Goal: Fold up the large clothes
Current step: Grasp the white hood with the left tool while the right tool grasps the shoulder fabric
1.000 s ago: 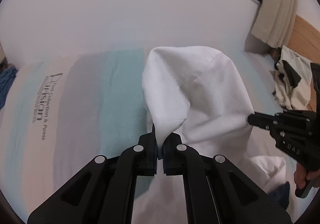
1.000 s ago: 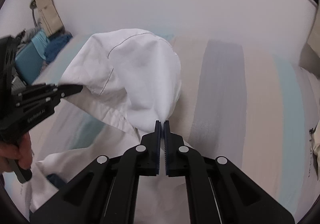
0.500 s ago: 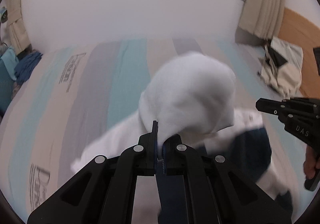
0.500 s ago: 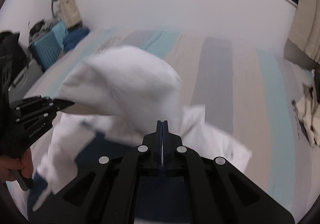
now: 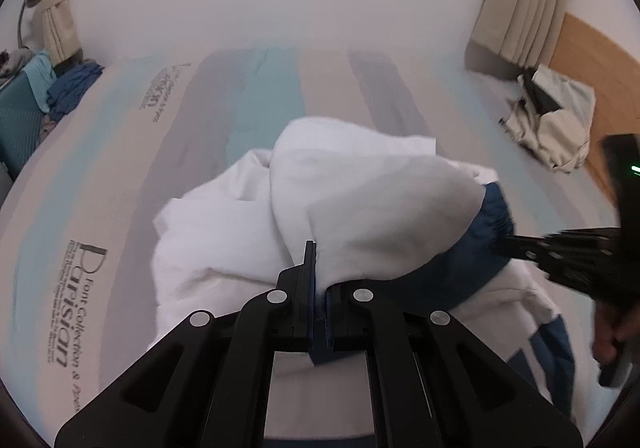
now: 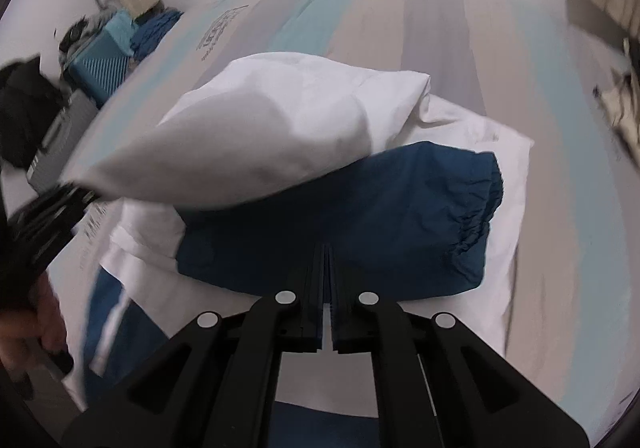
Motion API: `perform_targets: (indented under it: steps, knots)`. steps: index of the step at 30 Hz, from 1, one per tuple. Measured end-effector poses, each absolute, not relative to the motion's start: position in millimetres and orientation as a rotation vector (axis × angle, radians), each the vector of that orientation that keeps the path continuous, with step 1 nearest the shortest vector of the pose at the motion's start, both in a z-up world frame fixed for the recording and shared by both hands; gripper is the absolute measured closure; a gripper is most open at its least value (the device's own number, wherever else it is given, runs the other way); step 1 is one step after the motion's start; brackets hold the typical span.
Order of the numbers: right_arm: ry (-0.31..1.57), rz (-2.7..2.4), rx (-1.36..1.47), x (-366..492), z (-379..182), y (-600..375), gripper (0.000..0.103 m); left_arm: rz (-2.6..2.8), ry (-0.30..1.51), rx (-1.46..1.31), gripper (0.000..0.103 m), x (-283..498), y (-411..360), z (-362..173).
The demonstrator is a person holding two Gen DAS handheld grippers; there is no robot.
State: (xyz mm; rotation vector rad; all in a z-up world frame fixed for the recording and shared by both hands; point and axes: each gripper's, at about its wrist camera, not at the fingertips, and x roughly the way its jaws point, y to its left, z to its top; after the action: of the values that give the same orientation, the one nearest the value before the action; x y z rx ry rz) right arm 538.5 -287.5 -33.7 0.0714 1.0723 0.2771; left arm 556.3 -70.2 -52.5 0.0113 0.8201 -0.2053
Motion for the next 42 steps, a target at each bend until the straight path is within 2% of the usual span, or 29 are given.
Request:
perform_targets:
  steps: [1, 3, 4, 9, 17, 20, 23, 28, 29, 30, 33, 34, 35, 37, 38, 39, 42]
  knots:
    - [1.077, 0.275, 0.087, 541, -32, -289, 0.091, -0.207, 0.82, 0.004, 0.1, 552, -67, -47]
    - [1.076, 0.289, 0.123, 542, -27, -290, 0.066, -0.202, 0.82, -0.007, 0.1, 543, -59, -40]
    - [1.073, 0.297, 0.124, 542, -25, -288, 0.06, -0.195, 0.822, -0.013, 0.1, 538, -52, -38]
    - [1.119, 0.346, 0.162, 535, -30, -280, 0.054, -0.156, 0.851, -0.014, 0.1, 519, -25, -47]
    - [1.226, 0.319, 0.047, 531, -75, -258, 0.051, -0.103, 0.972, -0.032, 0.1, 520, -3, -108]
    - [1.265, 0.338, 0.126, 539, -90, -256, 0.051, -0.088, 0.999, 0.008, 0.1, 525, -6, -131]
    - [1.292, 0.323, 0.198, 542, -101, -255, 0.045, -0.075, 1.015, 0.051, 0.099, 526, -7, -147]
    - [1.302, 0.318, 0.272, 544, -114, -247, 0.045, -0.071, 1.008, 0.068, 0.092, 524, -3, -144]
    - [1.3, 0.32, 0.278, 545, -114, -245, 0.045, -0.073, 1.004, 0.066, 0.078, 523, -2, -141]
    - [1.303, 0.319, 0.29, 545, -115, -242, 0.045, -0.07, 0.998, 0.056, 0.057, 522, 1, -137]
    - [1.31, 0.294, 0.324, 547, -120, -240, 0.048, -0.061, 0.977, 0.013, 0.036, 519, 9, -126]
    - [1.311, 0.29, 0.346, 548, -120, -240, 0.051, -0.06, 0.978, 0.001, 0.034, 519, 13, -123]
    - [1.307, 0.287, 0.371, 548, -119, -241, 0.06, -0.061, 0.978, -0.009, 0.032, 520, 14, -120]
    - [1.282, 0.28, 0.39, 546, -112, -241, 0.067, -0.064, 0.974, -0.027, 0.025, 521, 17, -118]
    - [1.271, 0.276, 0.394, 545, -109, -241, 0.073, -0.064, 0.973, -0.032, 0.024, 523, 18, -119]
    - [1.265, 0.268, 0.396, 545, -107, -241, 0.082, -0.067, 0.976, -0.035, 0.023, 527, 17, -121]
    - [1.253, 0.248, 0.415, 545, -103, -244, 0.095, -0.087, 1.001, -0.051, 0.026, 544, 13, -132]
